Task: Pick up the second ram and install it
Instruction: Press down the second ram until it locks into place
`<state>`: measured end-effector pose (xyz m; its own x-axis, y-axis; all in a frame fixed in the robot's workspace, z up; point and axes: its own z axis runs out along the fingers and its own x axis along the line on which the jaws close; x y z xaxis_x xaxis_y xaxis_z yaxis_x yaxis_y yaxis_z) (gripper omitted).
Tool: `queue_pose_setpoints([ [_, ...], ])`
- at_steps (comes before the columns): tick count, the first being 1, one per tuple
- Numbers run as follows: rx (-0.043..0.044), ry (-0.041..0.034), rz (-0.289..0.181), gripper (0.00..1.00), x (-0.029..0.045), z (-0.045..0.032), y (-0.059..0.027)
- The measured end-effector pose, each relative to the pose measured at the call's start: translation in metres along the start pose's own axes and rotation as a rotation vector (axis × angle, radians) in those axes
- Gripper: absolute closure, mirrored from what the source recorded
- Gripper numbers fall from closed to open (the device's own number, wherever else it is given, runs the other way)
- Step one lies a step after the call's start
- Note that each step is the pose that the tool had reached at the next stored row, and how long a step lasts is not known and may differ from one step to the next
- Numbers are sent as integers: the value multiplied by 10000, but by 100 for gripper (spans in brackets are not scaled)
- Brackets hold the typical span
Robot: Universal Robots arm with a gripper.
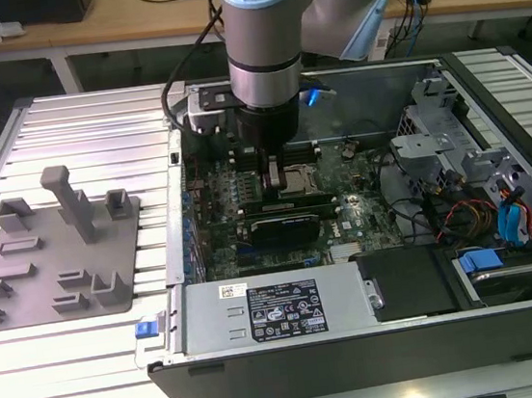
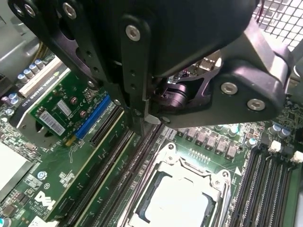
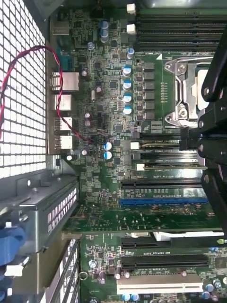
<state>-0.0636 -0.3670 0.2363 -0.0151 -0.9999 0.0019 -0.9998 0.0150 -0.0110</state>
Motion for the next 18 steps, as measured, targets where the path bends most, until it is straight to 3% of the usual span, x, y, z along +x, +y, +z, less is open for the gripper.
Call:
queue_pose_setpoints([
  [15, -1, -1, 1, 92, 0, 79, 7],
  [18, 0, -4, 1, 92, 0, -7, 6],
])
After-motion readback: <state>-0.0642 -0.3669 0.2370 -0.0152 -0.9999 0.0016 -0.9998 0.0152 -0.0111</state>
